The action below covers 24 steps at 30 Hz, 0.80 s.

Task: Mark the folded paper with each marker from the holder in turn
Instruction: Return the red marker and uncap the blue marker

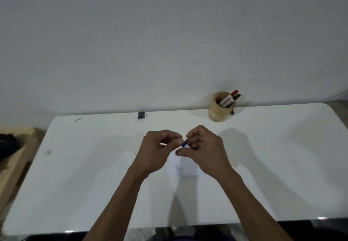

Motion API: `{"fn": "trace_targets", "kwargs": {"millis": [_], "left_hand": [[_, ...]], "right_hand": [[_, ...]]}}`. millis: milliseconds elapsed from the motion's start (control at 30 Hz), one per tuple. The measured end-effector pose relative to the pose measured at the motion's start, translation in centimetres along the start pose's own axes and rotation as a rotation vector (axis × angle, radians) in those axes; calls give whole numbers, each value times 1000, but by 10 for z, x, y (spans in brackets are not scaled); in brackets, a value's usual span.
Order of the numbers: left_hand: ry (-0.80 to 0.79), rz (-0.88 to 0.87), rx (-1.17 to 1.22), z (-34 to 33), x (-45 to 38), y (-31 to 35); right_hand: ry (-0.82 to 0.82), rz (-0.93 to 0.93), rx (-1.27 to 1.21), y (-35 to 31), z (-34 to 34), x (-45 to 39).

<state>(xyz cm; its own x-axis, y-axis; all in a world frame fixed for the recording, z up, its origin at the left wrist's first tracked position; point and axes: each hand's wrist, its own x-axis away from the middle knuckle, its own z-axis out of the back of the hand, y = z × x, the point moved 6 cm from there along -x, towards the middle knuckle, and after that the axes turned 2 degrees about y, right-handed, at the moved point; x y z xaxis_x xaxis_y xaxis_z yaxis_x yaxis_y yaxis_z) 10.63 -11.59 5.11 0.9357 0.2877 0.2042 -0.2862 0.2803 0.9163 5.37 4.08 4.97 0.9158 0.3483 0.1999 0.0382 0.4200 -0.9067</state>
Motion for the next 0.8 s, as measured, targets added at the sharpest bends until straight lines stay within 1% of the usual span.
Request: {"fn": "trace_targets", "kwargs": {"millis": [133, 200, 233, 267, 333, 433, 467, 500, 567, 667, 733, 800], "left_hand": [[95, 67, 140, 29, 23, -27], [140, 120, 233, 42, 34, -45], [152, 137, 268, 48, 39, -53], [160, 147, 299, 51, 44, -59], [170, 143, 337, 55, 54, -65], [159, 109, 296, 52, 69, -68], [162, 104, 276, 50, 73, -69], [172, 104, 265, 49, 75, -71], [184, 105, 242, 49, 77, -73], [162, 98, 172, 47, 76, -75], [142, 120, 133, 47, 74, -78], [149, 166, 136, 50, 72, -83]], "right_hand": [[-105, 74, 141, -1, -18, 14], [-92, 78, 140, 2, -18, 20], [-70, 71, 97, 3, -17, 24], [-46, 56, 20, 4, -16, 27], [23, 5, -222, 3, -18, 35], [154, -154, -636, 12, -32, 46], [171, -205, -737, 15, -41, 50], [170, -242, -784, 17, -50, 53], [121, -269, -745, 20, -67, 57], [58, -269, -698, 25, -83, 59], [58, -260, -685, 28, -84, 55], [99, -262, -727, 32, -76, 48]]}}
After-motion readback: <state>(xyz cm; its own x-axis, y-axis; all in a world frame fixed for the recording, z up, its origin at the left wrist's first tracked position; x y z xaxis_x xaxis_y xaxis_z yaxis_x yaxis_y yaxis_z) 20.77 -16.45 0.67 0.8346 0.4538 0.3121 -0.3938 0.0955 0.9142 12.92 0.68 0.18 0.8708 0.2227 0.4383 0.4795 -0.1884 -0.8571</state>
